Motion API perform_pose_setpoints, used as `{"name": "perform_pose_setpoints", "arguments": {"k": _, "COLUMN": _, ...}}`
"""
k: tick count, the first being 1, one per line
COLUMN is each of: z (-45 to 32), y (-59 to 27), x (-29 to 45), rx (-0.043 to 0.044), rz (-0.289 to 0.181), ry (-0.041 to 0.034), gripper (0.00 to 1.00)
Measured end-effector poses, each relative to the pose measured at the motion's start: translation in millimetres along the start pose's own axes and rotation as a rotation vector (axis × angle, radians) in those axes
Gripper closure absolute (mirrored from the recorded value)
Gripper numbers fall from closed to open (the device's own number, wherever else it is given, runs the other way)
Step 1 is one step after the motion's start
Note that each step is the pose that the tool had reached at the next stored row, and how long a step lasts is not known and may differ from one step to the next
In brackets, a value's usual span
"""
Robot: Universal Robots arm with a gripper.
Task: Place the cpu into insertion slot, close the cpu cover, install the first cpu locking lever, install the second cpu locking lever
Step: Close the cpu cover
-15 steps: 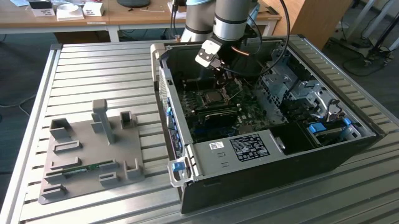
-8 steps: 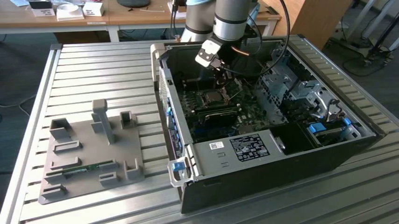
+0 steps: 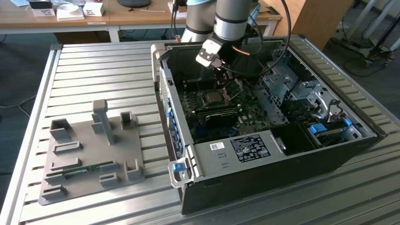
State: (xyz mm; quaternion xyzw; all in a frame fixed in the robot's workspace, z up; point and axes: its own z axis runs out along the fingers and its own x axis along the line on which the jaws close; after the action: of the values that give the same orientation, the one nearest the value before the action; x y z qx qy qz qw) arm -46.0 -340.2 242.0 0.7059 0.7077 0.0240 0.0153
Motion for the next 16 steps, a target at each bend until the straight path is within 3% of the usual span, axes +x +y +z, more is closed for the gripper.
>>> {"name": "perform_pose_setpoints", "arguments": {"k": 16, "z": -4.0, "y": 0.2, "x": 0.1, "rx": 0.0000, "rz": 0.000, "ry": 0.0002, "gripper": 0.89}}
